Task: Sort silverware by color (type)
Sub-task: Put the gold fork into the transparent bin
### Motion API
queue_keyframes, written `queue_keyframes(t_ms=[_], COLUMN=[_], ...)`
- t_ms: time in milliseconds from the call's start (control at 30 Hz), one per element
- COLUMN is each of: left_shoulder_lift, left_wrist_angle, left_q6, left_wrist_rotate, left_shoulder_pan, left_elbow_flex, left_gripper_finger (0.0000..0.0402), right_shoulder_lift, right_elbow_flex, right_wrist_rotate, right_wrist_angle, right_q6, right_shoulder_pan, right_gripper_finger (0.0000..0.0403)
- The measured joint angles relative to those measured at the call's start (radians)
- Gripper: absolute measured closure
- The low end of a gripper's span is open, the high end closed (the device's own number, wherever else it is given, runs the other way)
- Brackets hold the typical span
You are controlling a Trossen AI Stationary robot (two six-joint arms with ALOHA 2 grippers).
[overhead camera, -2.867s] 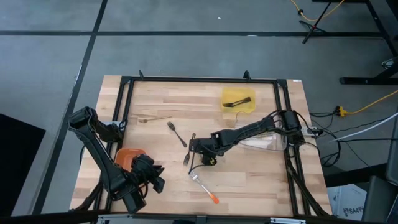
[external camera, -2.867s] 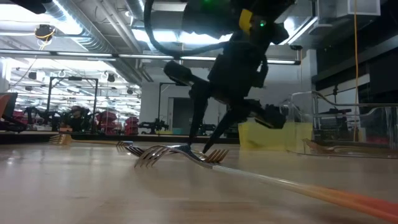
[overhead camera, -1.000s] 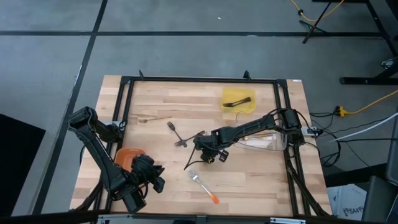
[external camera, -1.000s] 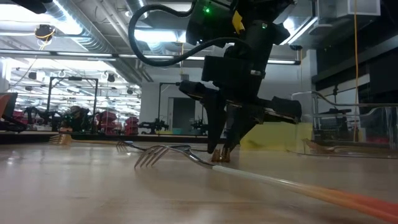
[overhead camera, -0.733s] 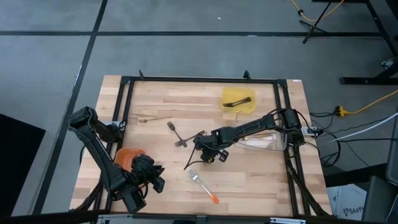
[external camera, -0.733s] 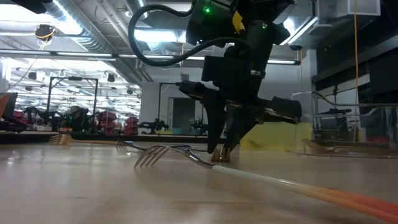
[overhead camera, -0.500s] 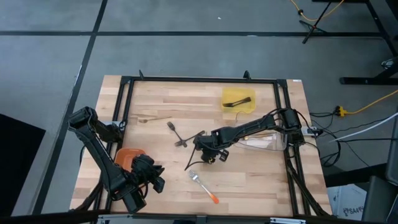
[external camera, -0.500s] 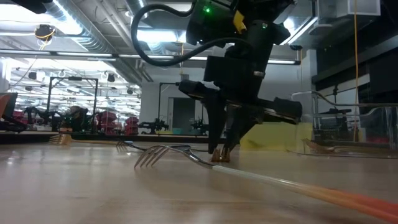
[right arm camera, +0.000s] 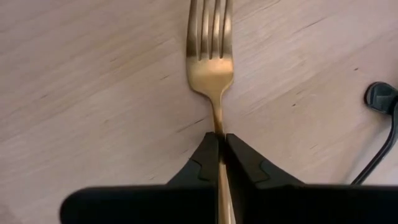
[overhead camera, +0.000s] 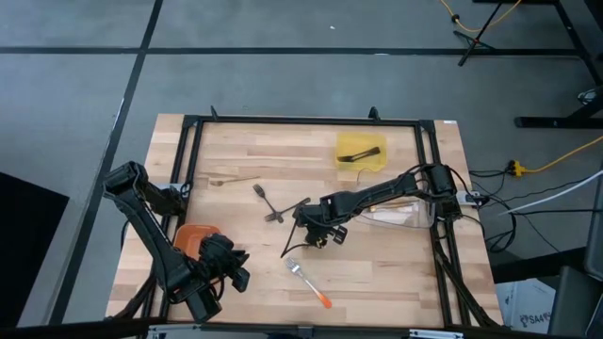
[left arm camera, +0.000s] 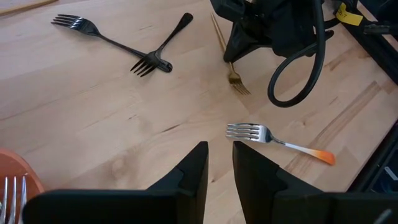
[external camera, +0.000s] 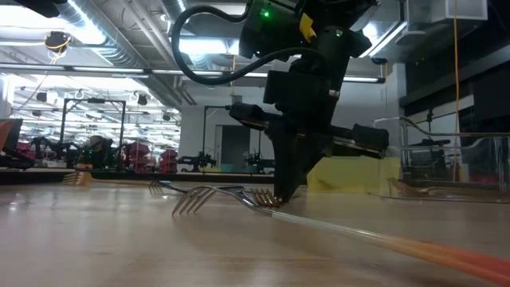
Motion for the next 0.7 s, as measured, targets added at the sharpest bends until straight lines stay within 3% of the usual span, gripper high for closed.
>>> queue_keyframes(t_ms=[700], left_shoulder_lift=[0.0], left_wrist_angle=[0.001], left_q6=[0.0], left_wrist_rotate=[0.0], left_shoulder_pan=[0.0], left_elbow_flex=[0.0], left_gripper_finger=[0.0334], right_shoulder_lift=[-0.01], right_elbow_flex=[0.032], right_wrist_rotate=[0.0], right_wrist_angle=[-0.042], right_q6=[0.033], right_shoulder_pan=[0.001], right_gripper_finger=[0.0402])
